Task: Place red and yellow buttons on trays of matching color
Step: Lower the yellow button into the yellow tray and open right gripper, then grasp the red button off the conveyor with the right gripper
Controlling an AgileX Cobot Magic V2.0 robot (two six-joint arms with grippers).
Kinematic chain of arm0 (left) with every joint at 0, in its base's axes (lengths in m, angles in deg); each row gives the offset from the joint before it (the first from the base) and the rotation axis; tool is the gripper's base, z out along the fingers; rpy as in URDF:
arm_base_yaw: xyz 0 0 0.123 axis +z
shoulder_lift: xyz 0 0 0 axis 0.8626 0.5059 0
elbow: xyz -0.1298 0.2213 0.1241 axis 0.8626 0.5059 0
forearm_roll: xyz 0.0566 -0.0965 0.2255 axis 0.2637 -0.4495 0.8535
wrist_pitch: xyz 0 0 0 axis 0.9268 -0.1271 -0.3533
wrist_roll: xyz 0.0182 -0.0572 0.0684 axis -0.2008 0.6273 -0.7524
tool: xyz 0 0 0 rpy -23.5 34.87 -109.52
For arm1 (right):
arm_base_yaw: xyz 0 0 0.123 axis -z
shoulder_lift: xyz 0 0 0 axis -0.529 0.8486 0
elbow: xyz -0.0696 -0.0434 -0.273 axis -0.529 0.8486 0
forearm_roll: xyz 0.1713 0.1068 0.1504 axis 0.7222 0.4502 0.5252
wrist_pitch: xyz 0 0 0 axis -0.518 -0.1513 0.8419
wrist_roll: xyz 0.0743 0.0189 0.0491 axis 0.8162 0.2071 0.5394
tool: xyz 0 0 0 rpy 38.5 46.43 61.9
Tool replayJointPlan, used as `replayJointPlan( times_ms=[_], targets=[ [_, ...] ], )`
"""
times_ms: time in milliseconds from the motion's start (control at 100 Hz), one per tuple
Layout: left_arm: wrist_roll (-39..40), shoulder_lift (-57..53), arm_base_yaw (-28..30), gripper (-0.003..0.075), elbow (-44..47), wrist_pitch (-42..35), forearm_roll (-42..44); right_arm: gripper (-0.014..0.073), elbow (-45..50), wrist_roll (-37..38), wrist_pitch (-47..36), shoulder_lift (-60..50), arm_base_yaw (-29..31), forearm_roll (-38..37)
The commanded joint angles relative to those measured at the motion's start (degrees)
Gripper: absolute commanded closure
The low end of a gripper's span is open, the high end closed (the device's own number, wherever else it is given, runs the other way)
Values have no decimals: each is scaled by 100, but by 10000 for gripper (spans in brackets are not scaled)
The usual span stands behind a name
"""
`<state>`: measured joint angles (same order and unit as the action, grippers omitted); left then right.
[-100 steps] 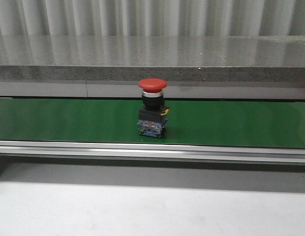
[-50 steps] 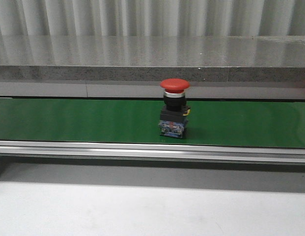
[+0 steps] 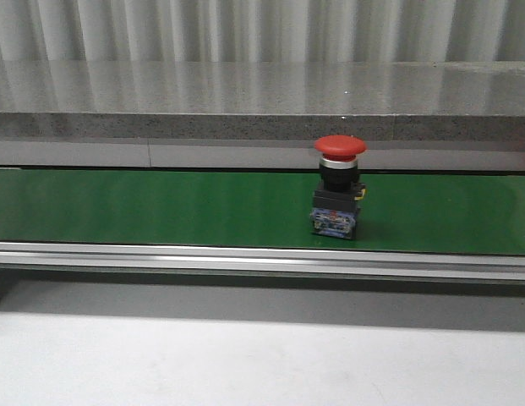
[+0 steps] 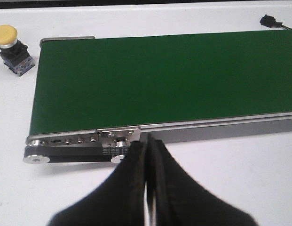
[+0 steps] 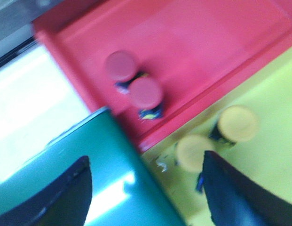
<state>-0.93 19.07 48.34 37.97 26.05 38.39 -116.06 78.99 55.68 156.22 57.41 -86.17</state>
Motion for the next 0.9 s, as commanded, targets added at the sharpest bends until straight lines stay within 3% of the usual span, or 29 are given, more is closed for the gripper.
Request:
replayJointPlan(
  times_ms=[0,510,670,890],
  targets=[
    [2,-2,-50,741,-153,-392,-40,89,-155,-29,98,-378,-375,-67],
    [2,-2,-50,741,-153,-392,-40,89,-155,-185,1453,-624,-2968,-32],
    [2,-2,-50,741,-153,-392,-40,89,-183,-1195,1591,-566,-3425,673],
    [2,-2,-50,741,-153,-392,-40,89,-390,-2858,1767,-65,-3583,1997]
  ],
)
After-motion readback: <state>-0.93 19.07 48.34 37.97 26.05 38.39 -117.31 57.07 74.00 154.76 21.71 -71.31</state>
